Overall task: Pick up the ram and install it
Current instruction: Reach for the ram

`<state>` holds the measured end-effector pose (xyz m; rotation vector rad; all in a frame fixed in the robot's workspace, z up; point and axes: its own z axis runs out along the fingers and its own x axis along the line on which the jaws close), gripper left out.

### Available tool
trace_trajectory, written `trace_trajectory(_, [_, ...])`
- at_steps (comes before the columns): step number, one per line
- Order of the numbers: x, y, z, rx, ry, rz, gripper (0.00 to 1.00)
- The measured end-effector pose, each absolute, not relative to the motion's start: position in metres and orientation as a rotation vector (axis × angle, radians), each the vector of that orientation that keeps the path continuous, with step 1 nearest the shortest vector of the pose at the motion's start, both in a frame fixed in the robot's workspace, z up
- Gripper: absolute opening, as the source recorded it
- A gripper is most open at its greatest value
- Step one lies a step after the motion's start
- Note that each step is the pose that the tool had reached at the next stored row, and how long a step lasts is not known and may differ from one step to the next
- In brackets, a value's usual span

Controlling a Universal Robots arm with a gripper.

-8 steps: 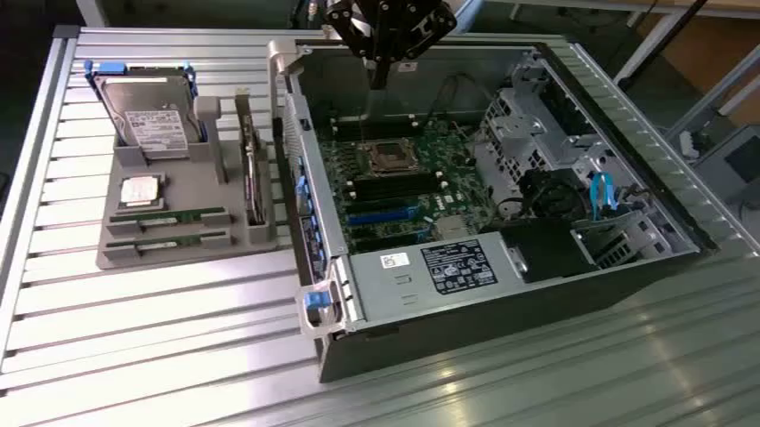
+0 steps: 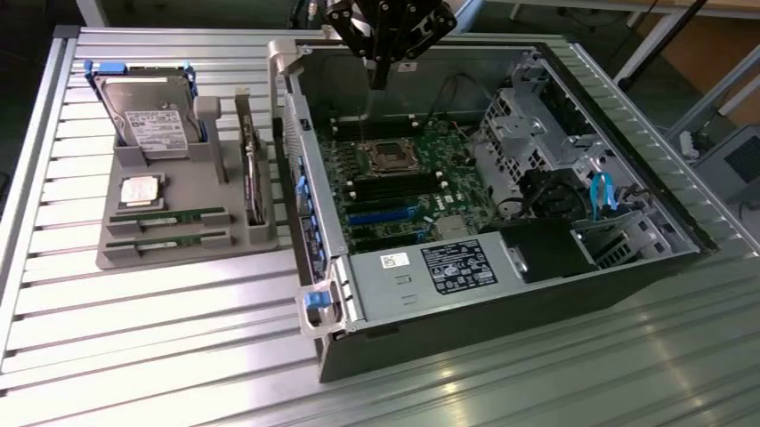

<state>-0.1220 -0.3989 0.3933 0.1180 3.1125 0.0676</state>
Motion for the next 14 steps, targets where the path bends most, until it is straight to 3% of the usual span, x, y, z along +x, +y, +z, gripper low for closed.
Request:
trace_trajectory(6, [-0.122, -0.399, 0.393, 0.118, 3.112, 0.068, 0.09])
trace_trajectory(14, [-0.174, -0.399, 0.393, 0.118, 3.112, 0.068, 0.09])
